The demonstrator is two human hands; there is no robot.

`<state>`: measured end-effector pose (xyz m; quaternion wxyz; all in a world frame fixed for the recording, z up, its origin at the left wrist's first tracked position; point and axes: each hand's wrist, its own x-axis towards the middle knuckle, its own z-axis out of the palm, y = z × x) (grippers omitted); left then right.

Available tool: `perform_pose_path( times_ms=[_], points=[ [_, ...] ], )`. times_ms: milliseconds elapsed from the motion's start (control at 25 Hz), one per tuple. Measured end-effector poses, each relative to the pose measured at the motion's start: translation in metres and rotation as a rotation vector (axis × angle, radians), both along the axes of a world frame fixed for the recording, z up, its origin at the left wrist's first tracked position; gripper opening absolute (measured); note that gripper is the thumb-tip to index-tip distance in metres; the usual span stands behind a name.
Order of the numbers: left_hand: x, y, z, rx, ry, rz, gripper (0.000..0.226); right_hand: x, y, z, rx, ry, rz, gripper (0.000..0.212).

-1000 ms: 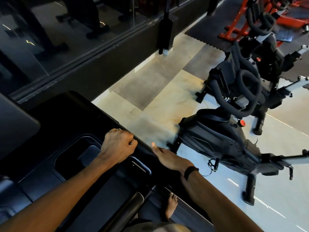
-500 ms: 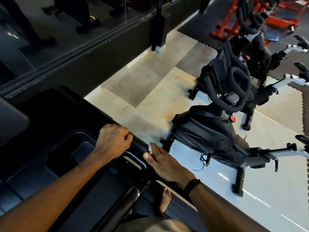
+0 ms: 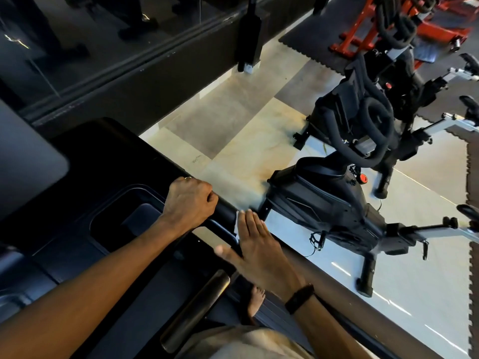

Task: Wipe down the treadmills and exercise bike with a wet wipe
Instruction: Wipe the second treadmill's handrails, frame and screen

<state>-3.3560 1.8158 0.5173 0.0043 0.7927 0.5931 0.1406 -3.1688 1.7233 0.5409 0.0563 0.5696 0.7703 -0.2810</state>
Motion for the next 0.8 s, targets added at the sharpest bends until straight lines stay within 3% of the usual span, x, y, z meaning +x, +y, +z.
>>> perform_pose_path(
  times_ms=[120, 240, 320, 440, 560, 680, 800],
  points=[
    [-0.001, -0.002, 0.002, 0.004, 0.000, -0.003, 0.042, 0.015, 0.004, -0.017, 0.054, 0.120, 0.038, 0.105],
    [-0.003, -0.003, 0.001, 0.033, 0.012, -0.024, 0.037, 0.032, -0.032, -0.013, 0.160, 0.091, 0.111, 0.090],
    [-0.002, -0.005, 0.000, 0.045, 0.033, -0.073, 0.032, 0.048, -0.047, -0.010, 0.159, 0.031, 0.068, 0.094],
    [0.004, -0.008, 0.001, 0.048, 0.050, -0.206, 0.037, 0.062, -0.029, -0.011, -0.041, -0.070, -0.184, 0.118],
    [0.023, -0.010, 0.010, 0.004, -0.068, -0.213, 0.029, 0.042, 0.001, -0.005, -0.090, -0.081, -0.408, 0.111],
    [0.062, -0.014, 0.019, -0.038, -0.166, -0.212, 0.022, 0.015, -0.023, -0.010, 0.016, -0.123, -0.280, 0.115],
    [0.100, -0.020, 0.013, -0.121, -0.187, -0.252, 0.018, 0.030, -0.076, -0.008, 0.146, -0.069, -0.233, 0.097]
  ],
)
